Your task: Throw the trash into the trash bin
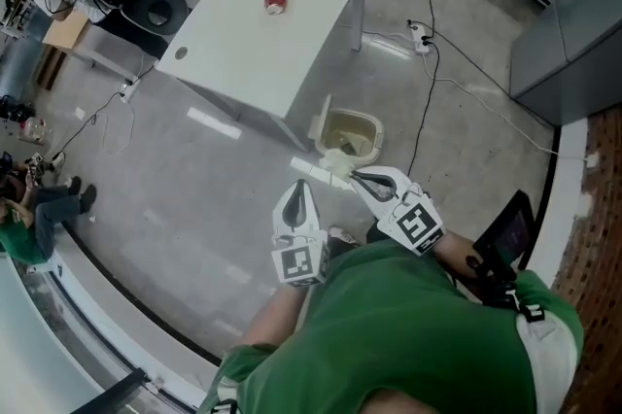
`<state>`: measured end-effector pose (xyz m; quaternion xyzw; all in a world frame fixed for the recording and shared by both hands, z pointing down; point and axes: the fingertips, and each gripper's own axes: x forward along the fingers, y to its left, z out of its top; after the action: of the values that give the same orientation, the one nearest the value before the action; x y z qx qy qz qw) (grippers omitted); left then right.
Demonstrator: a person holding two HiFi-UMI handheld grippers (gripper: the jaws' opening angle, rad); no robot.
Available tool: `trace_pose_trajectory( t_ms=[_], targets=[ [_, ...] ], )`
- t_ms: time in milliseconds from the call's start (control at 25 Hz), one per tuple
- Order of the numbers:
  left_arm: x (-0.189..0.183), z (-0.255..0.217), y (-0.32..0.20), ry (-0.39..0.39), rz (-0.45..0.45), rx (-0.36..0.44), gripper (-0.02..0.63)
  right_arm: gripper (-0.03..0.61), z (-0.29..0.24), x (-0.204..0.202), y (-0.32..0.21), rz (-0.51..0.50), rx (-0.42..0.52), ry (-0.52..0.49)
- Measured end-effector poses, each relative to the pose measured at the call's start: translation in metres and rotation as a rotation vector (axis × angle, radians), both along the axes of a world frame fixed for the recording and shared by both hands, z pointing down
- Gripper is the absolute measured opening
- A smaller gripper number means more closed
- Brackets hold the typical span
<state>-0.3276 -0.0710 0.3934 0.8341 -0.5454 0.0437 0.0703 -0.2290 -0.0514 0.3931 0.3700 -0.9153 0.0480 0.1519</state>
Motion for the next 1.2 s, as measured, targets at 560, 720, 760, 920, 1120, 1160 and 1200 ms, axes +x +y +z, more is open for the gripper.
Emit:
trace_pose_trajectory(
  t_ms=[560,720,760,920,1120,1160,1200],
  targets=[
    [0.058,0.009,-0.051,-0.053,0.01,-0.022,0.006,0.015,0.015,0.061,-0.053,0.022,-0.019,-0.018],
    [0.101,0.014,-0.082,-0.08,-0.009,-0.056,0.006,0.015,0.027,0.104,-0.082,0.003,-0.054,-0.036],
    [0.109,0.016,-0.089,-0.086,-0.014,-0.06,0.006,0.015,0.03,0.113,-0.089,-0.001,-0.065,-0.038],
    [0.131,0.026,-0.107,-0.106,-0.027,-0.085,0.008,0.015,0.044,0.136,-0.109,-0.017,-0.101,-0.041],
    [0.145,0.045,-0.12,-0.122,-0.014,-0.128,0.006,0.015,0.065,0.146,-0.126,-0.02,-0.146,-0.041],
    [0.145,0.048,-0.122,-0.122,-0.011,-0.135,0.006,0.015,0.07,0.145,-0.129,-0.018,-0.155,-0.037],
    [0.144,0.051,-0.124,-0.122,-0.007,-0.14,0.006,0.014,0.074,0.143,-0.131,-0.017,-0.163,-0.032]
  ],
)
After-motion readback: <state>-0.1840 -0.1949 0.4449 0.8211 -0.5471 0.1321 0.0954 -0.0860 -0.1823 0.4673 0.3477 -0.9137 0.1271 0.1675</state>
